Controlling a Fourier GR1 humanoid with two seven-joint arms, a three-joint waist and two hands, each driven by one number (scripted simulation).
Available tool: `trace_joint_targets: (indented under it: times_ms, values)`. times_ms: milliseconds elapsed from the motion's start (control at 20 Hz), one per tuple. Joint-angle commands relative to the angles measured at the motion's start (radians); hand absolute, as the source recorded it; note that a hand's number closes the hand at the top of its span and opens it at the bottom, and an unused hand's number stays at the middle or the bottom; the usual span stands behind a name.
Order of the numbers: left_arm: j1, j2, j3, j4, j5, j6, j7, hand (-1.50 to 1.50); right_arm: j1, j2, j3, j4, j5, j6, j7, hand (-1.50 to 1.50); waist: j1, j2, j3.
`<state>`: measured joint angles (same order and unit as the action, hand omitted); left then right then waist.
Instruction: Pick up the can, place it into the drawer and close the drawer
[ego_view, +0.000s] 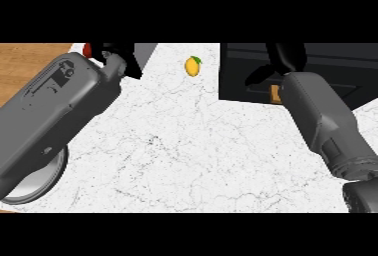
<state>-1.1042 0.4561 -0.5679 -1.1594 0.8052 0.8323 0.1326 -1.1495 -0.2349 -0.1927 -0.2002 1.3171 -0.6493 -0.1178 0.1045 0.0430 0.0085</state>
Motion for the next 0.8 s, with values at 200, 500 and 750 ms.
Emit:
trace_joint_targets:
  times_ms: [200,500,750]
  values:
    - [0.035,0.003,-0.013,-0.055,-0.008,0.008,0.022,-1.50,-0.113,0.018,-0.174,0.001,-0.198,0.133,-0.156,-1.50,0.027,-0.006,-0.002]
    - [0.058,0.039,0.000,-0.077,-0.012,-0.001,0.028,-1.50,-0.096,0.052,-0.381,-0.005,-0.424,0.234,-0.275,-1.50,0.008,-0.011,-0.002]
    - [0.070,0.039,-0.002,-0.110,-0.021,0.014,0.044,-1.50,-0.112,0.008,-0.408,0.011,-0.444,0.294,-0.307,-1.50,0.009,-0.006,-0.005]
